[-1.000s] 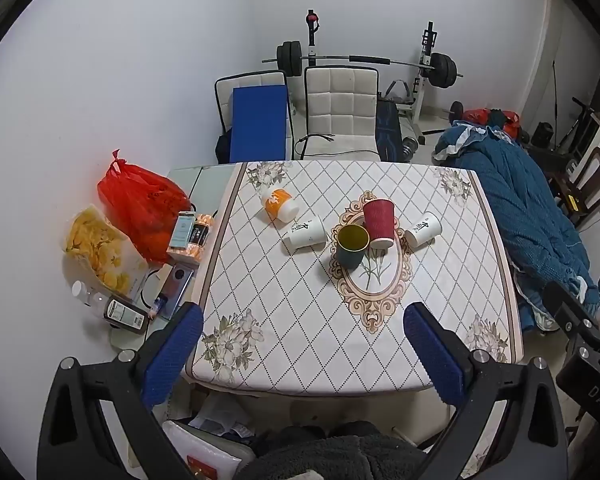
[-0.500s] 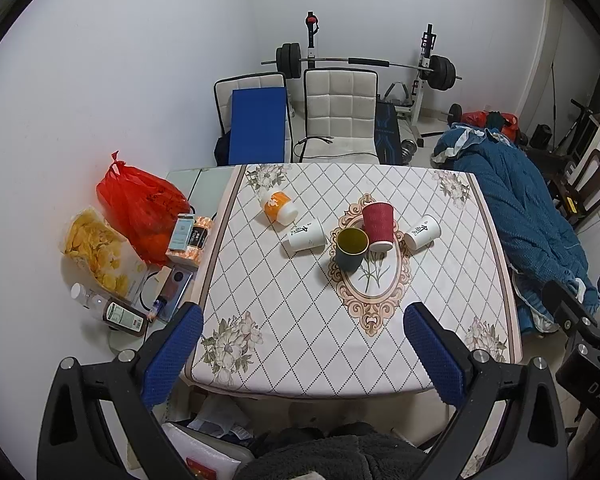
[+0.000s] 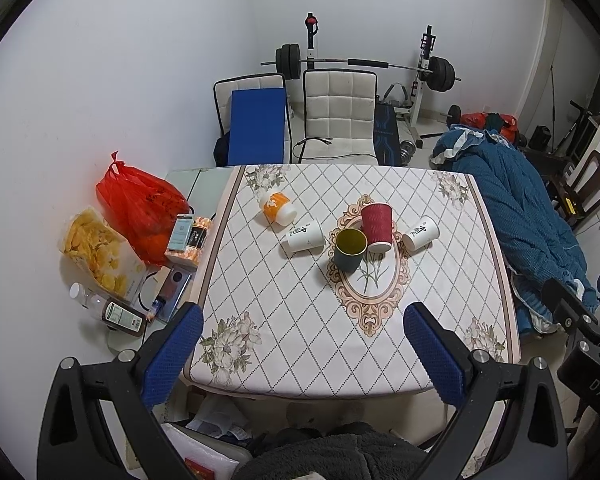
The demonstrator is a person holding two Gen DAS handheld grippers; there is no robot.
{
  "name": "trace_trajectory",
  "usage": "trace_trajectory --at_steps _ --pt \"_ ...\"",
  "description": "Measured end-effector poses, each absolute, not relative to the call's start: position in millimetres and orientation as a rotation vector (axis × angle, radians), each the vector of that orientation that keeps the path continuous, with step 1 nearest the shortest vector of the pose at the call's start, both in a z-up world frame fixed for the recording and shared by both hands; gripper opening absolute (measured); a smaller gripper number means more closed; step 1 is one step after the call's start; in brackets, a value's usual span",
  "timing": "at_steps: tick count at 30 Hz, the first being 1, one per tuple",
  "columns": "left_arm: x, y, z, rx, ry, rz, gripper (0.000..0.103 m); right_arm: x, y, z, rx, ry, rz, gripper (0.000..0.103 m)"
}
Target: Flip cup upside down
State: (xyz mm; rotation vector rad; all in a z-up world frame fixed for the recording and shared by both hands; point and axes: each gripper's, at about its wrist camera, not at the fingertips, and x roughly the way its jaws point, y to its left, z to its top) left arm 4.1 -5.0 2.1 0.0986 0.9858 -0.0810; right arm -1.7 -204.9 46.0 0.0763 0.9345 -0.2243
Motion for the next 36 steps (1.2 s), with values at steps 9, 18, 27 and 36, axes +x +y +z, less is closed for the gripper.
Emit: trace_trajectory --at_steps 9,18,27,36 --pt "3.6 -4.1 5.4 0.093 0.98 -0.092 0.103 -0.7 -205.3 47.7 0.078 0.934 -0.224 0.103" --pt "3.8 -5.2 6.3 0.093 0.978 -0.089 0.103 -1.7 -205.3 49.6 0.076 0.932 -0.225 0.103" --pt "1.2 -6.4 10.5 0.09 0.971 -0.09 0.103 -1.3 -205.2 50.2 0.077 0.93 -0.223 0.103" --pt "0.5 -7.1 10.6 0.09 0.969 -0.089 0.103 0.8 -199.9 57.6 0.075 0.927 -0.22 0.103"
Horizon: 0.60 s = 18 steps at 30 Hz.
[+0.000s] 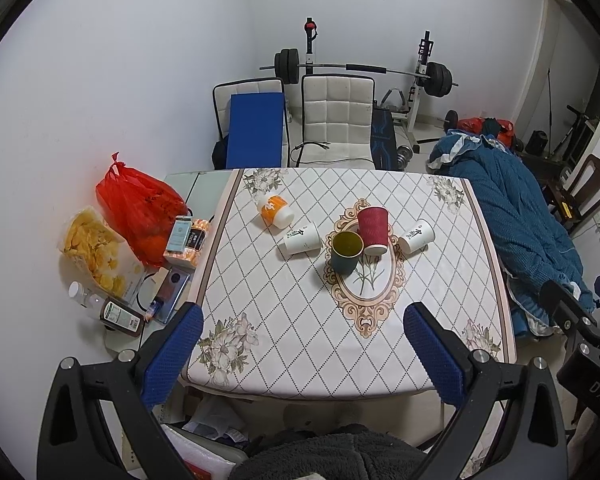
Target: Flip cup upside down
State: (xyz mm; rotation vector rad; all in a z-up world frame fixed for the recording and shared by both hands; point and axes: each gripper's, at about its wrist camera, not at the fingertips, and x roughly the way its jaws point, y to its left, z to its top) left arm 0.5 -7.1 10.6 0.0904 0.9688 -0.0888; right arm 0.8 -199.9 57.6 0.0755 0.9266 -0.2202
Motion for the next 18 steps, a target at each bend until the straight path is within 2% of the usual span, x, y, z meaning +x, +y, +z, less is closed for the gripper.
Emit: trace_trajectory --at_steps 18 --pt "-0.7 -12.1 9.0 0.094 0.97 -0.089 0.103 -1.0 -192.4 66.9 0.089 0.924 -0.216 0.103"
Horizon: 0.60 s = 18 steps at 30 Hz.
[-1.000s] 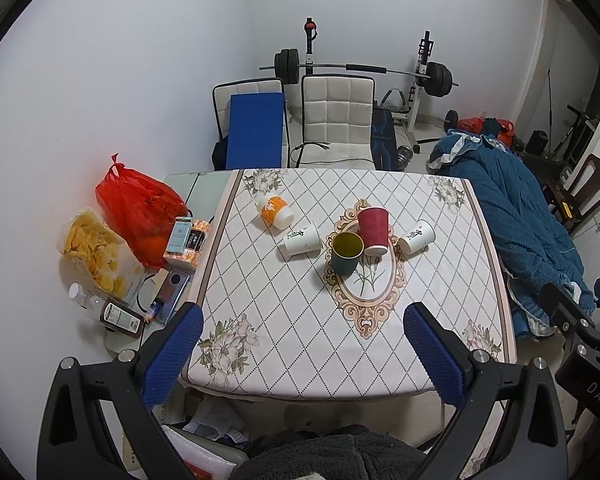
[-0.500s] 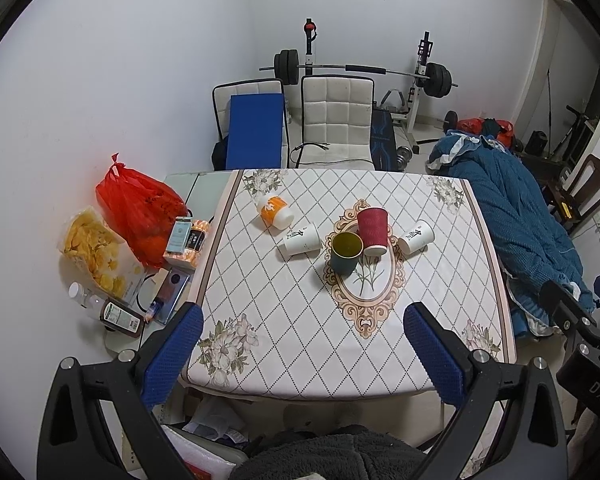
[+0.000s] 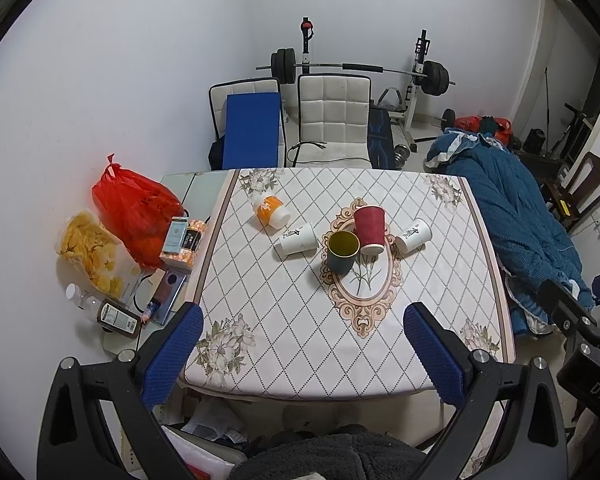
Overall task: Flip cup upside down
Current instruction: 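Move the left tool toward the dark green mug on the table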
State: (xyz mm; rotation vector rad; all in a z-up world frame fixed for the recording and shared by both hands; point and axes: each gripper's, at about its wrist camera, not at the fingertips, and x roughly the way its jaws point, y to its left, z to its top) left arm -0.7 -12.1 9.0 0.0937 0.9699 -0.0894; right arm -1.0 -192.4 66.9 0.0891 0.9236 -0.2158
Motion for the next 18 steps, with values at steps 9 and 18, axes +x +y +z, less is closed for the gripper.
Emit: trace_trajectory --at_steps 9,18 --pt "18.1 -27.0 -38.7 0.124 1.033 -0.028 0.103 23.9 -208.9 11.6 0.103 1.03 -0.232 0.103" --pt "44.0 -32.0 -99.5 0.12 1.151 0.053 0.103 45.3 -246.8 -103.2 0.105 1.248 -0.229 0.103"
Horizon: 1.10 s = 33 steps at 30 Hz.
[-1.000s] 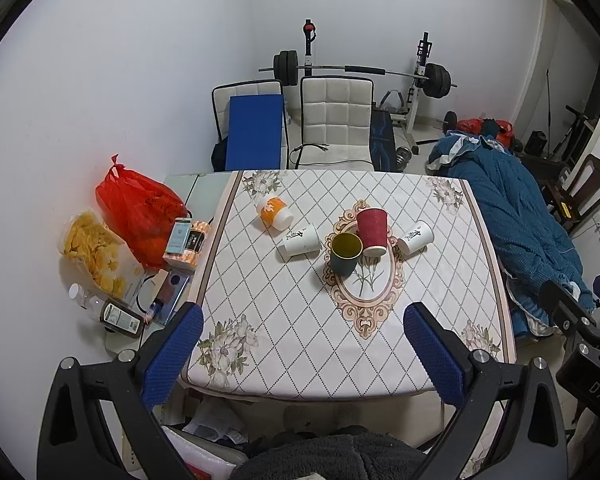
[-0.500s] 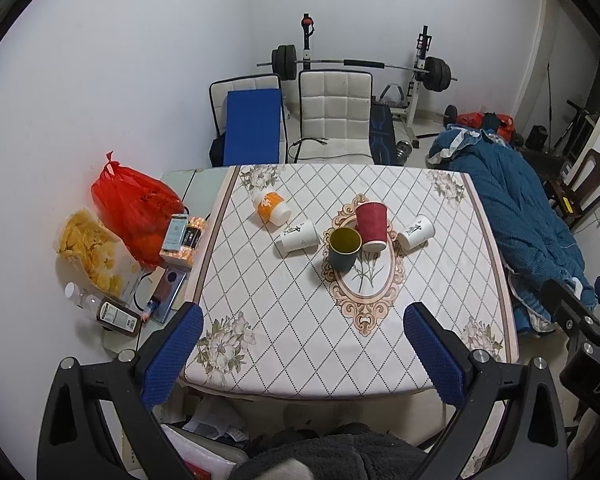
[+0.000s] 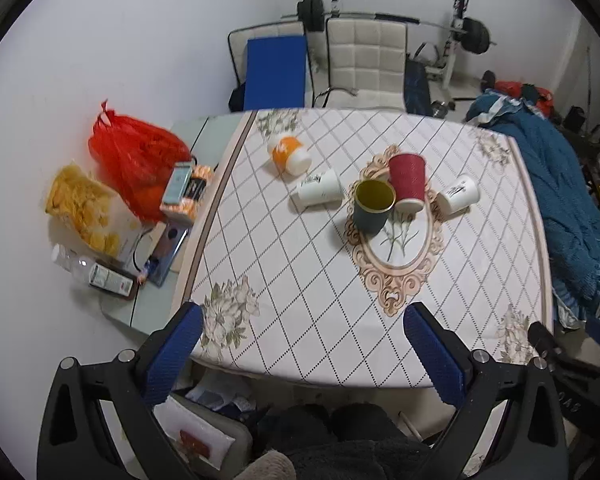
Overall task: Flip cup upside down
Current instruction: 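Move the left tool toward the dark green mug on the table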
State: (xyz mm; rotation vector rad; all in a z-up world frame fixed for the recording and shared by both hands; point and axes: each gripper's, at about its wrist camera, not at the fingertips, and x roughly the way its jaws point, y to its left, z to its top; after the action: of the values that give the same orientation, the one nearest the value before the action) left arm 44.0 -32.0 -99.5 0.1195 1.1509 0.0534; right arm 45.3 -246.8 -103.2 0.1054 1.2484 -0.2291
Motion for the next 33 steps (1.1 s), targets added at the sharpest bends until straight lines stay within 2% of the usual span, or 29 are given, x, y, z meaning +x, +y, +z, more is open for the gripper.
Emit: trace_trajectory --at_steps 10,19,33 --pt "69.7 -47.0 -157.8 0.141 1.237 0.11 0.103 61.2 -270.8 -205.0 0.089 1.41 -0.185 0.103" --pt "118.1 -57.8 -223.6 0.192 1.315 0.086 0.103 78.6 -284.3 -264.5 0.108 1.528 -0.232 0.103" --pt "209.7 -88.6 -303.4 0.292 1.264 -0.067 0.103 124.9 -296.4 -339.6 0.08 1.653 -0.39 0.103"
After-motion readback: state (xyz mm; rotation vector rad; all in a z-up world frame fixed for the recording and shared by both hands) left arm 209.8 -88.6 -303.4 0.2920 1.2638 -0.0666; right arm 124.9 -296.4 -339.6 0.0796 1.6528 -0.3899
